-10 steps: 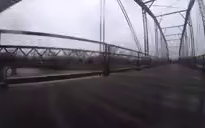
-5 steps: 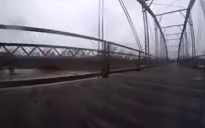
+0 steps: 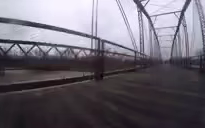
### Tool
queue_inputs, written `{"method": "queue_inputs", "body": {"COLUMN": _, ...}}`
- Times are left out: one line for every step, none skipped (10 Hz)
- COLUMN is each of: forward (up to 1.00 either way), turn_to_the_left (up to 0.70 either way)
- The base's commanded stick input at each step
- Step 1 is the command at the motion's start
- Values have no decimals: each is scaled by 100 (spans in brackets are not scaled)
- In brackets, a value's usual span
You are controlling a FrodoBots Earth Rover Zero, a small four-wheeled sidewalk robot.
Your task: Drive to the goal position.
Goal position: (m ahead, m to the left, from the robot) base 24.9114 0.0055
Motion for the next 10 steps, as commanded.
{"method": "queue_inputs", "body": {"forward": 100, "turn_to_the_left": -40}}
{"method": "queue_inputs", "body": {"forward": 100, "turn_to_the_left": -40}}
{"method": "queue_inputs", "body": {"forward": 100, "turn_to_the_left": -40}}
{"method": "queue_inputs", "body": {"forward": 100, "turn_to_the_left": -40}}
{"method": "queue_inputs", "body": {"forward": 100, "turn_to_the_left": -40}}
{"method": "queue_inputs", "body": {"forward": 100, "turn_to_the_left": -40}}
{"method": "queue_inputs", "body": {"forward": 100, "turn_to_the_left": -37}}
{"method": "queue_inputs", "body": {"forward": 100, "turn_to_the_left": -23}}
{"method": "queue_inputs", "body": {"forward": 100, "turn_to_the_left": 0}}
{"method": "queue_inputs", "body": {"forward": 100, "turn_to_the_left": 0}}
